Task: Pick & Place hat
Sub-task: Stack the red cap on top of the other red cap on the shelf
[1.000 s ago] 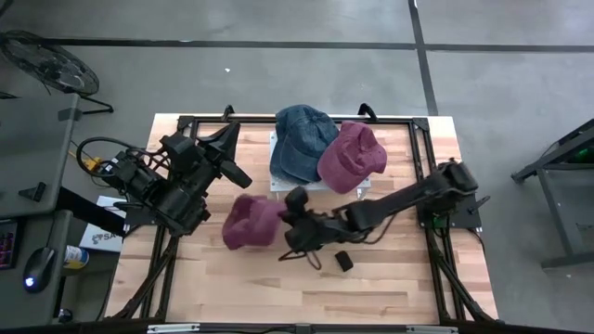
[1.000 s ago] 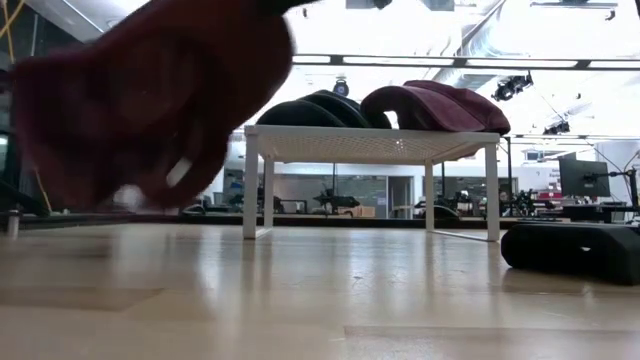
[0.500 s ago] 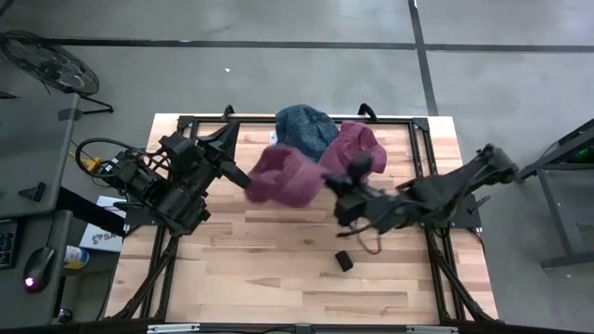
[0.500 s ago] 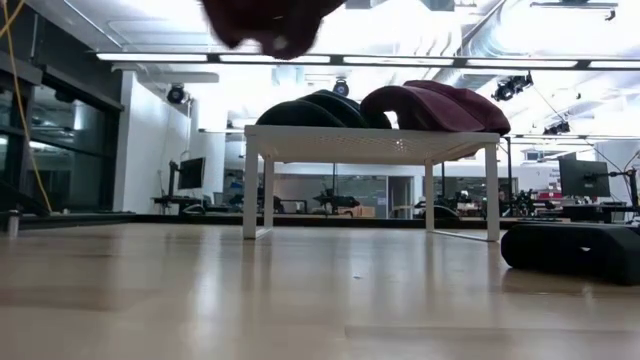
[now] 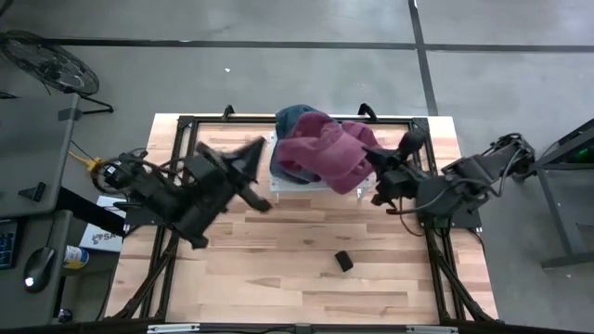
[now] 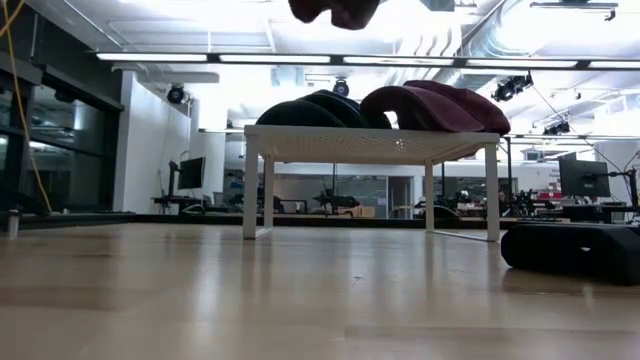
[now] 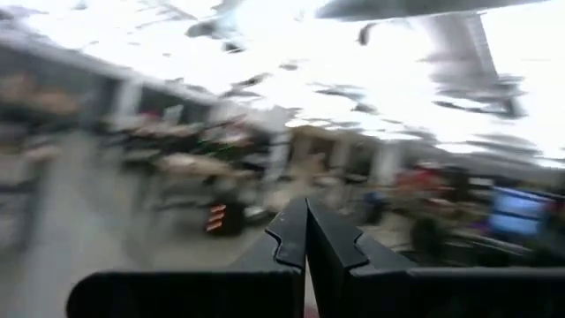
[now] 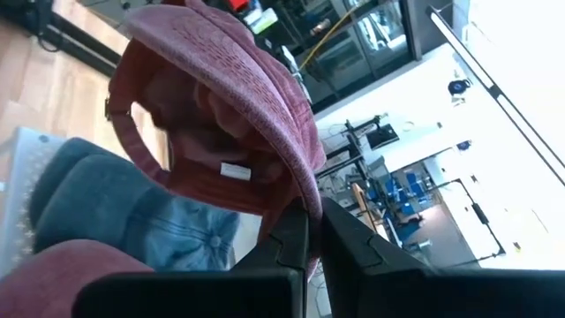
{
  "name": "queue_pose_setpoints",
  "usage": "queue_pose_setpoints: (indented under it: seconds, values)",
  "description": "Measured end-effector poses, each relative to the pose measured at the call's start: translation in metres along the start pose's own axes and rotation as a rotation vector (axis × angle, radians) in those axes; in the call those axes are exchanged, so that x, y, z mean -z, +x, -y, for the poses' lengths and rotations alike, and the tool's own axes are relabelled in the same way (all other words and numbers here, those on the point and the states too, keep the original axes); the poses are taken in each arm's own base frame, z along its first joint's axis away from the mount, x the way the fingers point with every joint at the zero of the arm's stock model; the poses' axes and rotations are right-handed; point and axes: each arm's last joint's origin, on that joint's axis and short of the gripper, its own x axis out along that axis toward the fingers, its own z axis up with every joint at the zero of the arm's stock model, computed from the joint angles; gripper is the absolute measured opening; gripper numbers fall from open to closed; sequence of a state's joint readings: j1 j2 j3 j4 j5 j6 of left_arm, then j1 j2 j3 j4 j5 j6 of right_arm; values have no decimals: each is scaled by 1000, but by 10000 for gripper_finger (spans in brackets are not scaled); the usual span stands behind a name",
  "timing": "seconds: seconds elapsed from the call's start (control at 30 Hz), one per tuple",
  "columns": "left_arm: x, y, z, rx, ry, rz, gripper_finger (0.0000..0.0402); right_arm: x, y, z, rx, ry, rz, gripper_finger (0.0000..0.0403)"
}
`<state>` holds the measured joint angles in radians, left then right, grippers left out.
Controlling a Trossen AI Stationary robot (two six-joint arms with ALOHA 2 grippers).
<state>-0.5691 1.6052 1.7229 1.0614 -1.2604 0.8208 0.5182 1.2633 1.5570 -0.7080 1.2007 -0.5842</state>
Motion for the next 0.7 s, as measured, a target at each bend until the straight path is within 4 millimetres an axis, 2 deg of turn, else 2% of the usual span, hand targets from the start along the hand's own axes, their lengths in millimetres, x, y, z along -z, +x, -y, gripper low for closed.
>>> queue_pose_setpoints:
  seconds: [0.13, 0.27, 0.43, 0.7]
  values:
    - [21, 10, 18, 220, -38, 23, 0, 5, -4, 9, 28, 3, -9, 6]
    - [42, 25, 23, 379, -94, -49, 0, 10, -8, 19, 62, 7, -22, 6]
    - [68, 49, 19, 578, -108, -197, 0, 19, -13, 32, 99, 2, -41, 6]
    - [93, 79, 0, 693, -11, -384, 0, 37, -23, 57, 186, 10, -96, 6]
